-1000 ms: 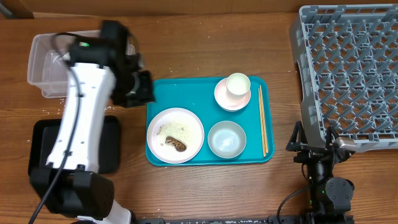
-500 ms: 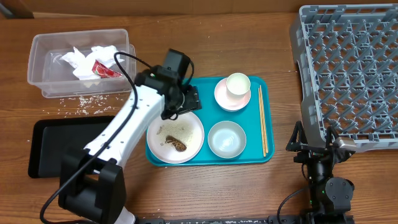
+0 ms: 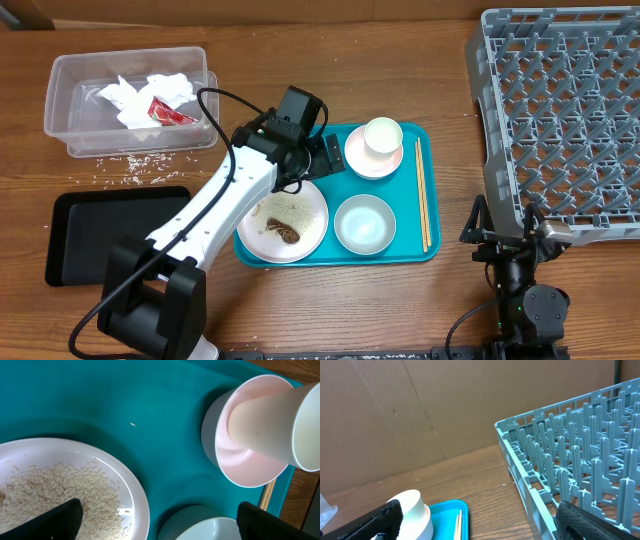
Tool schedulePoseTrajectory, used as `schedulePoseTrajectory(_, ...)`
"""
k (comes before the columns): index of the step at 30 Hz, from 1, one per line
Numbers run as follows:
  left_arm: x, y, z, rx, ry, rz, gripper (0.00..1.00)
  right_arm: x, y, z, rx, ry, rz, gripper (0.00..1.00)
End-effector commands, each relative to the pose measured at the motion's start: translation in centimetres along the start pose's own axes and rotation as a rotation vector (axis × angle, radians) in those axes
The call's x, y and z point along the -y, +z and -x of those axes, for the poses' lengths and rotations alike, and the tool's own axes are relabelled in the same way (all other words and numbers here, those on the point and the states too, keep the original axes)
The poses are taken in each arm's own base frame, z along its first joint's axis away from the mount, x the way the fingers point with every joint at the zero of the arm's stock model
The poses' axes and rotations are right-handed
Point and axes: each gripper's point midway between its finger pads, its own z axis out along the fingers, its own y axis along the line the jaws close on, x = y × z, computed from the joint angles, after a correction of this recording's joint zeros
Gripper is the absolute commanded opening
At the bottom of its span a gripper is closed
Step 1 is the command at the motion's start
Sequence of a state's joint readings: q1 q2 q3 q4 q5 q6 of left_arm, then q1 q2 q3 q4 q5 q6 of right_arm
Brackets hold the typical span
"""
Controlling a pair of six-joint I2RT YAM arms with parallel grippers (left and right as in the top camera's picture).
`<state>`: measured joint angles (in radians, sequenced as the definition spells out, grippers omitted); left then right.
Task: Sort waste into correct bins and load items into the dishwasher
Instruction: 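Move the left gripper to the white plate rim and lower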
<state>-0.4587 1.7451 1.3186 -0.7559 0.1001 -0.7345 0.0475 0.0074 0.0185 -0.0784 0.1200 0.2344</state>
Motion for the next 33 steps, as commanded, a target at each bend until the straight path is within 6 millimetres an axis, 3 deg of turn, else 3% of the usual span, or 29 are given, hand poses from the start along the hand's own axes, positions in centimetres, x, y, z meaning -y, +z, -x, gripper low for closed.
schedulePoseTrajectory(1, 0.1, 0.0, -1.2, -0.025, -0.030, 0.009, 1.00, 0.3, 0.0, -0.2, 0.003, -0.007, -0.012, 1.00)
schedulePoseTrajectory(11, -0.1, 2.8, -3.4, -0.053, -0.092, 0.111, 1.00, 0.3, 0.0, -0.2, 0.003, -0.007, -0.012, 1.00)
schedulePoseTrajectory(17, -1.3, 3.6, -3.0, 0.044, -0.051, 0.237, 0.97, 0.3, 0.0, -0.2, 0.003, -0.007, -0.012, 1.00)
schedulePoseTrajectory(25, -2.5, 5.9, -4.1, 0.015, -0.051, 0.313, 0.81, 0.3, 0.0, -0.2, 0.003, -0.007, -0.012, 1.00)
schedulePoseTrajectory(33, -2.2, 6.3, -4.4, 0.054, -0.021, 0.345, 0.73, 0.3, 0.0, -0.2, 0.003, -0.007, -0.012, 1.00)
